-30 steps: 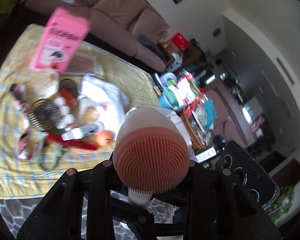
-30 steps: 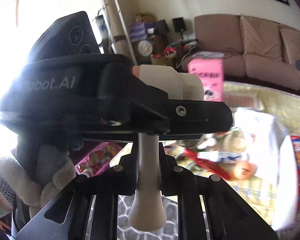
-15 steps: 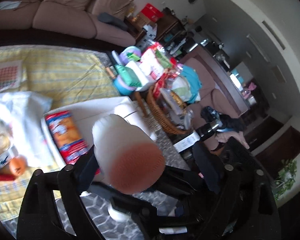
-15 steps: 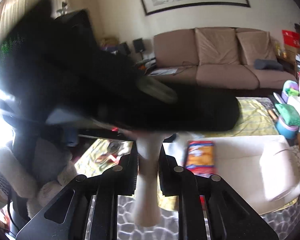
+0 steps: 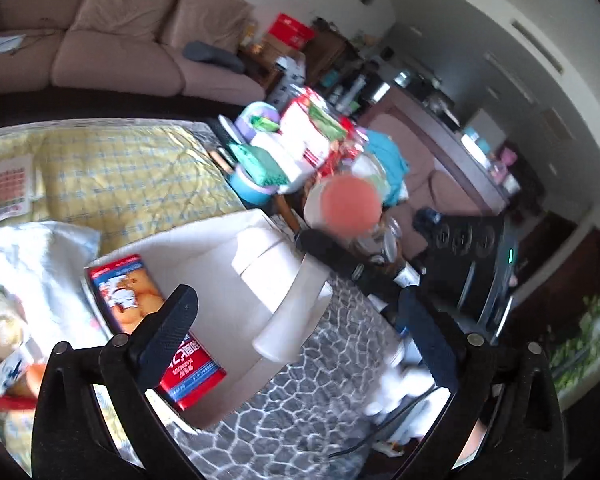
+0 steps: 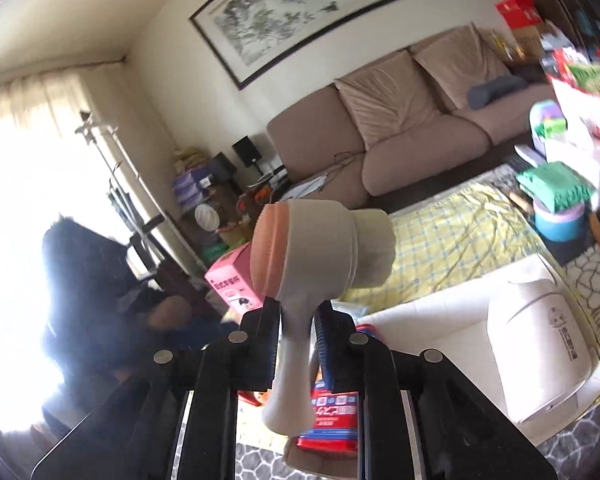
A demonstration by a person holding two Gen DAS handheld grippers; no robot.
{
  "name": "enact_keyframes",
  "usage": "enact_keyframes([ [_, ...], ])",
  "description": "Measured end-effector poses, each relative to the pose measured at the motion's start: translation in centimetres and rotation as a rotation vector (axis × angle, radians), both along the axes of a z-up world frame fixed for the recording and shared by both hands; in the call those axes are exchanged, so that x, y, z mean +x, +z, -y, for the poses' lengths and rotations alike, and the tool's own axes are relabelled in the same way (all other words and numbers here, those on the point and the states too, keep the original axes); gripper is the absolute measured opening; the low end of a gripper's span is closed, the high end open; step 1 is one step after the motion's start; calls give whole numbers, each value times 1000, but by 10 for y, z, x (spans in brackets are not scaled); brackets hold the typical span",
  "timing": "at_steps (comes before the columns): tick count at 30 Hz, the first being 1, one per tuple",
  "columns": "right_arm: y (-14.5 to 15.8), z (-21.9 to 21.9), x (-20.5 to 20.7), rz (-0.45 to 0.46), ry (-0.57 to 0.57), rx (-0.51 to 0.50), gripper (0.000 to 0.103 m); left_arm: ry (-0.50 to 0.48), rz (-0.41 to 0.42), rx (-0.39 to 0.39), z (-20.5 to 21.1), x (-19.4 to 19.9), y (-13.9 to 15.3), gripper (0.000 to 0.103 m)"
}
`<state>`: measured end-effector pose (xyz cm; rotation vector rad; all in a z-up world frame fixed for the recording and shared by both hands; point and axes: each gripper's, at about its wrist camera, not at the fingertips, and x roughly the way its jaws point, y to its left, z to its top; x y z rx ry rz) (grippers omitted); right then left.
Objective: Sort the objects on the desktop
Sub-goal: 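Carry the face brush into the cardboard box and open the right tool, then withdraw the right tool from the box toward the table items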
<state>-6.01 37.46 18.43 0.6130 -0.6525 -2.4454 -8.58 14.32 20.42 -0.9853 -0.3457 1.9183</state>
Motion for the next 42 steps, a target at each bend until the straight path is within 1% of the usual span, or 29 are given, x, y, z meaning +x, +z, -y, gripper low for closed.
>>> enact_keyframes([
  [2, 0, -13, 0, 9, -6, -23, 18, -56, -33, -12, -13, 1, -11, 99],
  [3, 0, -19, 4, 15, 3, -29, 18, -89, -51, -19, -22, 4, -14, 97],
  [5, 1, -25, -4, 48, 33, -24, 18, -136, -93, -51, -41, 8, -17, 93],
  [6, 1, -27, -7, 65, 44, -19, 18, -154, -113, -76, -51, 9, -19, 82],
  [7, 1, -26, -9, 83, 54, -7, 18, -178, -121, -105, -63, 10, -22, 63],
  [9, -1, -26, -15, 114, 56, 48, 18, -233, -127, -178, -90, 11, -30, 44],
  [10, -2, -26, -17, 128, 56, 78, 18, -247, -129, -202, -98, 12, -35, 43],
  [12, -7, -22, -25, 167, 51, 155, 17, -263, -107, -228, -113, 12, -44, 43],
  [15, -22, -16, -43, 224, 61, 250, 17, -234, -41, -220, -121, 8, -57, 44],
  [16, -28, -15, -49, 242, 65, 268, 17, -229, -18, -215, -120, 7, -62, 53],
  [18, -41, -10, -61, 274, 77, 314, 17, -219, 13, -223, -117, 5, -71, 65],
  [19, -48, -7, -67, 290, 84, 342, 17, -218, 25, -232, -113, 5, -75, 68],
  [21, -62, -1, -81, 319, 96, 405, 17, -204, 53, -240, -102, 4, -82, 68],
  [24, -88, 11, -99, 380, 104, 510, 17, -183, 95, -211, -79, 1, -86, 69],
  [27, -108, 24, -109, 421, 111, 599, 17, -179, 101, -189, -55, -1, -84, 73],
  [29, -119, 28, -116, 444, 99, 646, 17, -170, 101, -187, -42, -2, -85, 73],
  [32, -130, 34, -123, 478, 87, 697, 16, -161, 110, -171, -24, -5, -85, 73],
  [34, -130, 37, -122, 481, 84, 714, 16, -156, 119, -161, -17, -7, -86, 73],
  [35, -128, 37, -120, 482, 85, 702, 16, -153, 121, -150, -13, -7, -85, 73],
  [37, -121, 33, -118, 488, 83, 630, 16, -154, 128, -131, -10, -11, -86, 74],
  [38, -118, 32, -117, 495, 93, 575, 18, -154, 128, -123, -9, -12, -85, 74],
  [39, -118, 33, -117, 510, 115, 539, 22, -157, 126, -118, -7, -11, -84, 75],
  [40, -120, 37, -117, 521, 120, 548, 31, -158, 124, -118, -6, -11, -84, 75],
  [41, -123, 42, -118, 526, 117, 588, 35, -157, 120, -123, -4, -8, -84, 75],
  [42, -128, 48, -118, 539, 122, 628, 35, -158, 115, -126, -1, -6, -84, 75],
])
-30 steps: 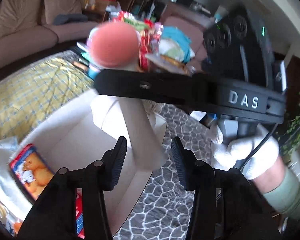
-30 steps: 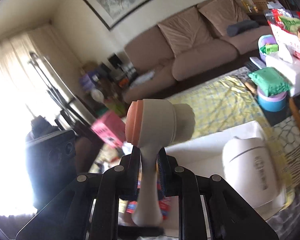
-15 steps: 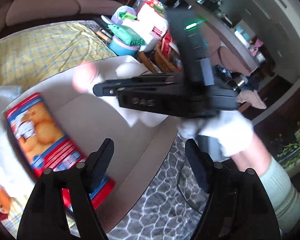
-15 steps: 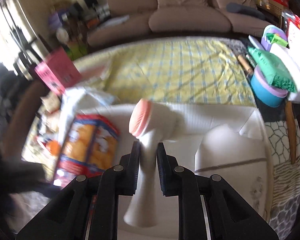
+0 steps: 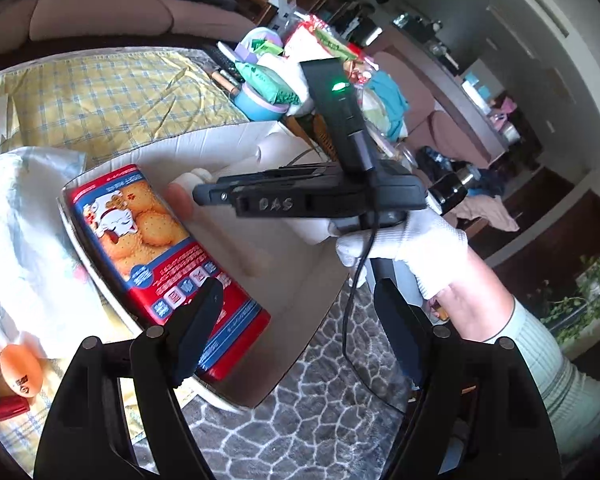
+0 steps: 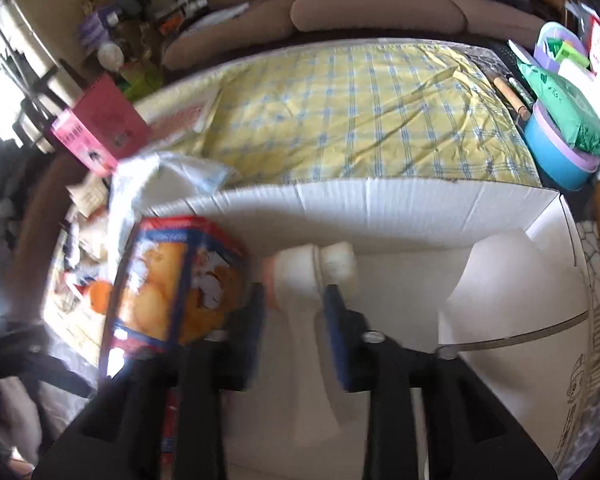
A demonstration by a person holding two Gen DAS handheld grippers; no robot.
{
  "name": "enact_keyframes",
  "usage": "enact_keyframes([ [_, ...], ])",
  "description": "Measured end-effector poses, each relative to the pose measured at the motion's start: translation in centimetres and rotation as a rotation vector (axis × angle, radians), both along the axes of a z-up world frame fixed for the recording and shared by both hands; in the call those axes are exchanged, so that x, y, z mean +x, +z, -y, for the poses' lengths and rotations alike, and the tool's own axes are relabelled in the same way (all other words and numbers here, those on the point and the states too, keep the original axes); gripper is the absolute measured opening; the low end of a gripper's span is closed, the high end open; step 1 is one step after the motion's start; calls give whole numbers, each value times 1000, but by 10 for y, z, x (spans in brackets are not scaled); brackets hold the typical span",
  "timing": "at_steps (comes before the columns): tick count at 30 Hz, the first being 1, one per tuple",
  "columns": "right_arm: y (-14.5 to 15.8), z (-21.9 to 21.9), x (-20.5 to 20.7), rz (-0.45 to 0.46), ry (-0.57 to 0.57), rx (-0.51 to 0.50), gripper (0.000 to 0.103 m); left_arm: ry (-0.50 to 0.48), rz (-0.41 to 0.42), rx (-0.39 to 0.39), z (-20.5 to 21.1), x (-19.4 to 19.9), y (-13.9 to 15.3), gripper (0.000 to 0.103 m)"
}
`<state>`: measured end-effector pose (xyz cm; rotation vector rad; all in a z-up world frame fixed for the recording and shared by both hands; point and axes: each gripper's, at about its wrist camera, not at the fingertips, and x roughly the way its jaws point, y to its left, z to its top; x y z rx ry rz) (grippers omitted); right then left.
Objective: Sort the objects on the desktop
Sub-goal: 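Withdraw the right tool from the box toward the table items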
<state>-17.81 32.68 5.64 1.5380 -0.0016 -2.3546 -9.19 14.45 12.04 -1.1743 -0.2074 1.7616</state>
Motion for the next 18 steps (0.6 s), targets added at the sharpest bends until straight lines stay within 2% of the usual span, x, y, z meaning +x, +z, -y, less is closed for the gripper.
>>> enact_keyframes([
  [2, -10, 5, -1, 35, 7, 0, 35, 1, -8, -3, 5, 5, 1, 77],
  [4, -19, 8, -2, 59, -1, -9, 32, 0, -9, 6, 11, 9, 2, 86],
  [5, -20, 9, -3, 60, -4, -3, 26, 0, -8, 9, 13, 10, 2, 86],
  [8, -19, 8, -5, 61, -11, 0, 20, 3, -5, 8, 17, 11, 2, 86],
  [14, -13, 14, -15, 105, -11, -30, 19, 10, 4, 27, 20, 12, 2, 86],
  [18, -15, 18, -15, 99, 12, -30, 19, 8, 0, 30, 20, 15, 5, 86],
])
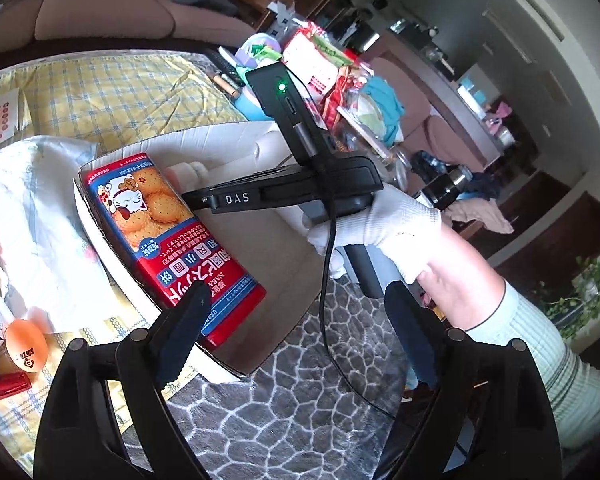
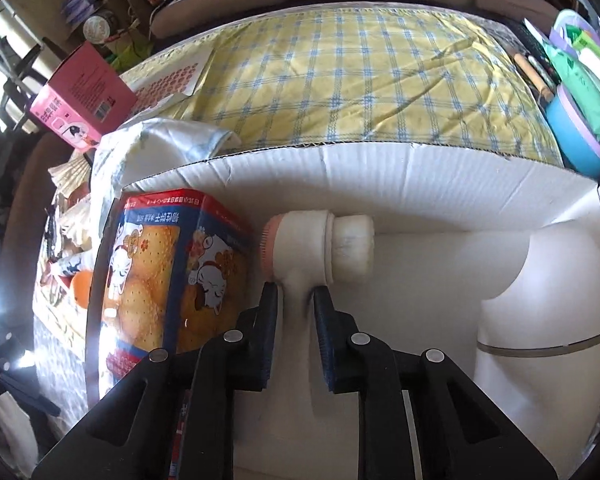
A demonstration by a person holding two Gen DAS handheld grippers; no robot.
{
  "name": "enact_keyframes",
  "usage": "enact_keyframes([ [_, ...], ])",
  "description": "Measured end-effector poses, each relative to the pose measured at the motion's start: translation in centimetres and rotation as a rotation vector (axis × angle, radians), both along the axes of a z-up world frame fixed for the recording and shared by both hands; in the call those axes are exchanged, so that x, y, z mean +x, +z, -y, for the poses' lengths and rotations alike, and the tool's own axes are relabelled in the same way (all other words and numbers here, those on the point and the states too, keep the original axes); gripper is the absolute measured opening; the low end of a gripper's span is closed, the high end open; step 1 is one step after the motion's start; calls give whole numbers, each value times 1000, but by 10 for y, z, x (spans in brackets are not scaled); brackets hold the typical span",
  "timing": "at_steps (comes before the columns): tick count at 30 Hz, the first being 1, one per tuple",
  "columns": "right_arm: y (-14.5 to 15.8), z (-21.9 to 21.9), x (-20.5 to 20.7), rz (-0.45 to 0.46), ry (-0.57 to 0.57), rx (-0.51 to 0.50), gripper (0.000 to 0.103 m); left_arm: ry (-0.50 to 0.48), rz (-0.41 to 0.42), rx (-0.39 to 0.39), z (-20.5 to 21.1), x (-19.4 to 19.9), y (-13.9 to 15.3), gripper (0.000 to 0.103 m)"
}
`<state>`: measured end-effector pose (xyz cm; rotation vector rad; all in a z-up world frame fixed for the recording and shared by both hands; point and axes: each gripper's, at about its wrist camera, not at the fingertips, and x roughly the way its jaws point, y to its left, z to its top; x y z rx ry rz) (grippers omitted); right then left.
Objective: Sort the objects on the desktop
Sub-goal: 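Withdraw the right tool from the box toward the table items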
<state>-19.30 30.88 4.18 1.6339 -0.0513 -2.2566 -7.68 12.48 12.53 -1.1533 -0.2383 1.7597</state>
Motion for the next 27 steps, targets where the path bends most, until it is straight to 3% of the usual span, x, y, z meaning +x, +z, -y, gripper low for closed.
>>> enact_keyframes([
  [4, -2, 3, 6, -6, 23, -3, 19, 1, -6, -8, 3, 3, 2, 86],
  [7, -2, -1, 8, 8, -24, -47, 20, 15, -1, -12, 9, 4, 1, 87],
  [11, 19, -13, 21, -45, -78, -79, 22, 34, -18, -28, 28, 11, 7, 90],
  [13, 38, -14, 35, -94, -87, -76, 27, 68, -38, -42, 49, 17, 10, 103],
  [17, 79, -8, 75, -220, -77, -112, 49, 219, -14, -27, 115, 21, 8, 103],
  [22, 115, 24, 124, -319, -34, -230, 53, 418, 15, -53, 208, 32, -5, 103],
  [27, 120, 81, 148, -335, 31, -320, 57, 554, 30, -90, 274, 34, -23, 103],
])
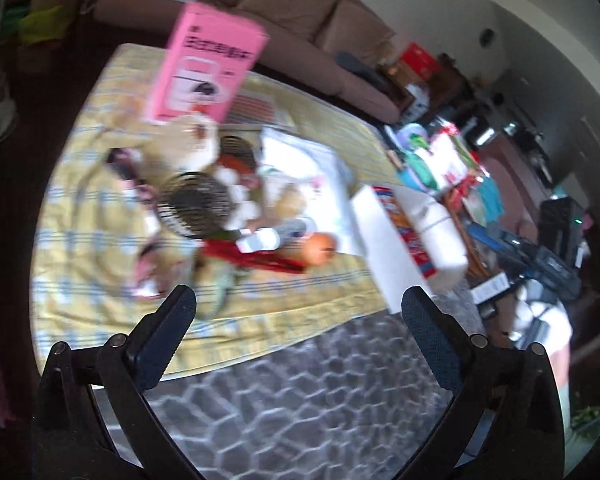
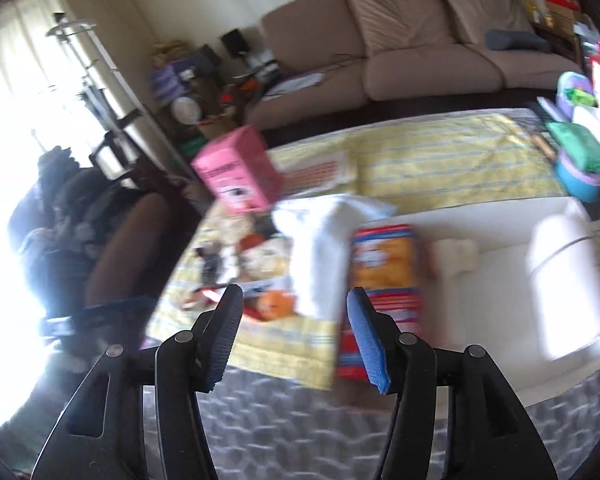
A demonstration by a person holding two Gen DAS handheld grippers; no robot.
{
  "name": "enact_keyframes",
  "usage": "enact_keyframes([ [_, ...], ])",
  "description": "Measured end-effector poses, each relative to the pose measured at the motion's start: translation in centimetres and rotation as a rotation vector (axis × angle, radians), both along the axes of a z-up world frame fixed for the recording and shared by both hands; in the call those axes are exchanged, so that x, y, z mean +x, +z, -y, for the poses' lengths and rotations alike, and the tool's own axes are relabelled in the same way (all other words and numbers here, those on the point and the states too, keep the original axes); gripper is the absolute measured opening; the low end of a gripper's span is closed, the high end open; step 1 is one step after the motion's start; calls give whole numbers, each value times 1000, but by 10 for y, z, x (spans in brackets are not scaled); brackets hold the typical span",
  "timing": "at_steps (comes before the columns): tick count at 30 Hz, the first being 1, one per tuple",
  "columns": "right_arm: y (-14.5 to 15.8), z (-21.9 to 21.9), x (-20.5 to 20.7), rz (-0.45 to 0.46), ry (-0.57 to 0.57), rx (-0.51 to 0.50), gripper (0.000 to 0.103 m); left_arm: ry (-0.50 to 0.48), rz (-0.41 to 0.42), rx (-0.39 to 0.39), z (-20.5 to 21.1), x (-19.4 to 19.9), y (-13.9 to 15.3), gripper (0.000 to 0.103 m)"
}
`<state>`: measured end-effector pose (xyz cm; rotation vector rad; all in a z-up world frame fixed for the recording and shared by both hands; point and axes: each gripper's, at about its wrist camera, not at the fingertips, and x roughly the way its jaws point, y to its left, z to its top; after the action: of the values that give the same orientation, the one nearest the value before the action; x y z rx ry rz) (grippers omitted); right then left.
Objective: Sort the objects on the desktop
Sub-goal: 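Grasp the red cylindrical tube on the cloth with the right tool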
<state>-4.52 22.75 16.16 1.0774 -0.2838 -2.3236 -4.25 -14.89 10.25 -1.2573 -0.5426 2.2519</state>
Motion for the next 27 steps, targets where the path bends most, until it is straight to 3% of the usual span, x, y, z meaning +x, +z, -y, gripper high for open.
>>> enact_keyframes([
  [4, -18, 47, 3, 26, 54, -25, 57, 24, 16, -55, 20, 0, -15, 103],
  [9, -62, 95, -3, 113, 92, -71, 57, 47, 38, -27, 33, -7, -34, 103],
  [11, -81, 101, -7, 173, 72, -137, 57, 30, 16, -37, 31, -9, -38, 103],
  [16, -123, 101, -23, 277, -30, -256, 57, -107, -119, -239, -5, -20, -36, 103],
  [21, -138, 102, -37, 263, -58, -220, 57, -209, -191, -374, -36, -35, -47, 103],
  [27, -149, 105, -50, 250, -11, -174, 57, -210, -131, -318, -39, -52, -63, 103],
])
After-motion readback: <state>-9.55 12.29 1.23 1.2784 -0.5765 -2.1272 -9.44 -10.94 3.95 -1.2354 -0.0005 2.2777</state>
